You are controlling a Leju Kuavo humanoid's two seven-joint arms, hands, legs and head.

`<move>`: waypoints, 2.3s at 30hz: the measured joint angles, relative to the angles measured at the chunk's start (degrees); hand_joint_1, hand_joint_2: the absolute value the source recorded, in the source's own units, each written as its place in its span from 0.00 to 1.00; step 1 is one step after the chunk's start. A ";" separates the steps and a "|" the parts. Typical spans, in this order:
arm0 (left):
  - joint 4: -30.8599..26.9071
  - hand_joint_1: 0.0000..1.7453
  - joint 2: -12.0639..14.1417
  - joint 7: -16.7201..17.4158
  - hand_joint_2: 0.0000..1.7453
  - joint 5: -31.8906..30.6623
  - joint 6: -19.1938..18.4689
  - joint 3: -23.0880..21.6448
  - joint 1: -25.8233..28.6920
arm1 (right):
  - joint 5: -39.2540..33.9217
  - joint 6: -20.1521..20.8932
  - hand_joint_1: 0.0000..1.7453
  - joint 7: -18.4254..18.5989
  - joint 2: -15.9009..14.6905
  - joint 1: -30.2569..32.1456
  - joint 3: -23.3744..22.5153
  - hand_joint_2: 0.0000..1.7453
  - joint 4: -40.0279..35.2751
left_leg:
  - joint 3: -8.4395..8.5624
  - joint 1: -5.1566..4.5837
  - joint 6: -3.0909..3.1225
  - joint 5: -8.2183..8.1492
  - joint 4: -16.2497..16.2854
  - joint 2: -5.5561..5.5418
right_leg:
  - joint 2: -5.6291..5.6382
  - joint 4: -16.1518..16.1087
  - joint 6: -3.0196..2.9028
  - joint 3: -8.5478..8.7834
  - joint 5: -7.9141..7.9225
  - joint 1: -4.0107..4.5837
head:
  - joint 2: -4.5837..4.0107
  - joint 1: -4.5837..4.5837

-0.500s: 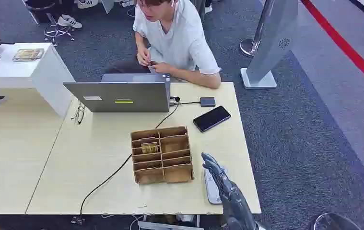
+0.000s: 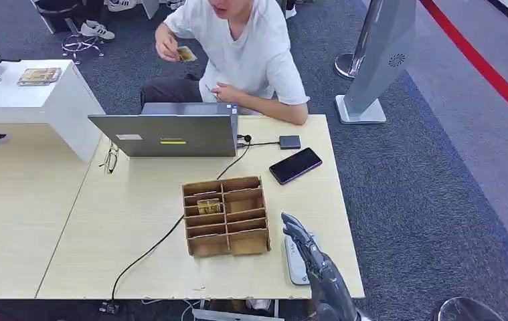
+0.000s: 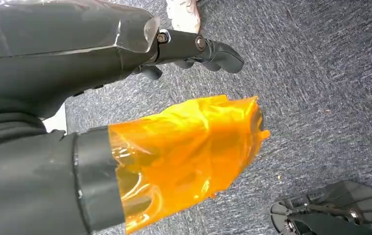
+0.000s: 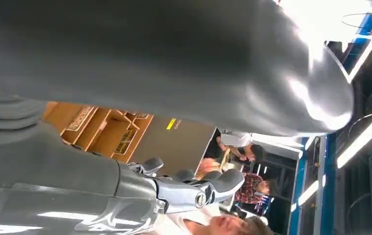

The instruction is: Pass the card to the sensor for recognition and then transmit it.

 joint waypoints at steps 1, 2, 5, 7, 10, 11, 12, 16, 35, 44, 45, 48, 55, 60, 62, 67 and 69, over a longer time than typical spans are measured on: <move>0.00 0.00 0.00 -0.02 0.00 -0.02 0.04 0.00 0.00 | 0.00 -0.02 0.00 -0.05 0.00 0.00 0.00 0.00 0.00 | 0.00 0.00 0.00 0.00 0.00 0.00 | 0.00 0.00 0.00 0.00 0.00 0.00 | 0.00 0.00; 0.00 0.00 0.00 -0.04 0.00 0.00 0.11 0.00 0.00 | 0.00 -0.07 0.00 -0.05 0.00 0.00 0.00 0.00 0.00 | 0.00 0.00 0.00 0.00 0.00 0.00 | 0.00 0.00 0.00 0.00 0.00 0.00 | 0.00 0.00; 0.00 0.00 0.00 -0.15 0.00 0.00 0.17 0.00 0.00 | -0.30 -0.04 0.00 -0.02 0.00 0.01 0.00 0.00 0.00 | 0.00 0.00 0.00 0.00 0.00 0.00 | 0.00 0.00 0.00 0.00 0.00 0.00 | 0.00 0.00; 0.00 0.00 0.00 -0.15 0.00 0.02 0.17 0.00 0.00 | -0.31 -0.04 0.00 -0.02 0.00 0.01 0.00 0.00 0.00 | 0.00 0.00 0.00 0.00 0.00 0.00 | 0.00 0.00 0.00 0.00 0.00 0.00 | 0.00 0.00; 0.00 0.00 0.00 -0.15 0.00 0.04 0.15 0.00 0.00 | 0.37 -0.42 0.00 -0.22 -0.04 -0.02 0.00 0.00 0.00 | 0.00 0.00 0.00 0.00 0.00 0.00 | 0.00 0.00 0.00 0.00 0.00 0.00 | 0.00 0.00; 0.00 0.00 0.02 -0.15 0.00 0.04 0.15 0.00 0.00 | 1.17 -0.83 0.00 -0.55 -0.04 -0.05 0.00 0.00 0.00 | 0.00 0.00 0.00 0.00 0.00 0.00 | 0.00 0.00 0.00 0.00 0.00 0.00 | 0.00 0.00; 0.00 0.00 0.04 -0.15 0.00 0.02 0.15 -0.02 0.00 | 1.83 -1.18 0.00 -0.70 -0.07 -0.13 0.00 0.00 0.00 | 0.00 0.00 0.00 0.00 0.00 0.00 | 0.00 0.00 0.00 0.00 0.00 0.00 | 0.00 0.00; 0.00 0.00 0.33 -0.15 0.00 -0.15 -0.13 -0.18 -0.02 | 6.50 -2.20 0.00 0.67 -0.07 -0.92 0.00 0.00 0.00 | 0.00 0.00 0.00 0.00 0.00 0.00 | 0.00 0.00 0.00 0.00 0.00 0.00 | 0.00 -0.02; 0.00 0.00 1.20 -0.04 0.00 -3.85 -2.27 -4.28 -0.44 | 39.48 -3.32 0.00 13.55 2.97 -16.91 -3.98 1.00 3.98 | 0.07 0.00 -0.02 0.03 0.03 0.01 | 0.04 0.02 -0.01 0.07 0.03 0.00 | 0.00 0.00; 0.00 0.00 1.18 -0.02 0.00 -4.79 -2.64 -5.46 -0.76 | 50.36 -3.91 0.00 20.59 4.72 -22.58 -5.95 1.00 8.96 | 0.06 0.00 -0.03 0.03 0.03 0.00 | 0.05 0.02 0.00 0.07 0.03 0.00 | 0.00 -0.02; 0.00 0.00 1.18 -0.02 0.00 -4.81 -2.69 -5.53 -0.80 | 51.40 -3.87 0.00 21.28 4.83 -22.91 -6.12 1.00 9.44 | 0.06 0.00 -0.02 0.03 0.03 0.00 | 0.04 0.02 0.00 0.08 0.03 0.00 | 0.00 0.00; 0.00 0.00 1.20 0.13 0.00 -4.85 -2.97 -5.75 -0.86 | 56.07 -3.65 0.00 24.03 5.07 -24.24 -6.66 1.00 10.97 | 0.06 0.00 -0.02 0.03 0.03 -0.01 | 0.04 0.02 0.00 0.07 0.03 0.00 | 0.00 0.00; 0.00 0.00 1.20 0.57 0.00 -5.25 -3.10 -6.27 -1.04 | 62.97 -3.69 0.00 27.95 5.31 -26.13 -7.34 1.00 13.44 | 0.06 0.00 -0.03 0.03 0.03 -0.01 | 0.04 0.02 0.00 0.07 0.03 0.00 | 0.00 0.00; 0.00 0.00 1.09 0.64 0.00 -5.64 -3.04 -6.47 -1.09 | 65.35 -3.67 0.00 29.40 5.75 -26.20 -7.98 1.00 14.38 | 0.05 0.00 -0.03 0.03 0.03 -0.01 | 0.03 0.02 0.00 0.07 0.03 0.00 | 0.00 0.00; 0.00 0.00 0.98 0.83 0.00 -5.73 -2.99 -6.80 -1.15 | 66.16 -3.65 0.00 29.68 5.97 -26.20 -8.13 1.00 14.67 | 0.05 0.00 -0.03 0.03 0.03 -0.01 | 0.03 0.02 0.00 0.07 0.02 0.00 | 0.00 0.00; 0.00 0.00 0.76 1.01 0.00 -5.84 -2.89 -7.10 -1.19 | 66.47 -3.65 0.00 30.14 6.40 -26.20 -8.28 1.00 15.04 | 0.05 0.00 -0.03 0.03 0.03 -0.01 | 0.04 0.02 0.00 0.07 0.02 0.00 | 0.00 0.00; 0.00 0.00 0.68 1.07 0.00 -5.88 -2.82 -7.13 -1.19 | 66.75 -3.65 0.00 30.16 6.56 -26.21 -8.33 1.00 15.04 | 0.06 0.00 -0.03 0.03 0.03 -0.01 | 0.04 0.02 0.00 0.07 0.03 0.00 | 0.00 -0.02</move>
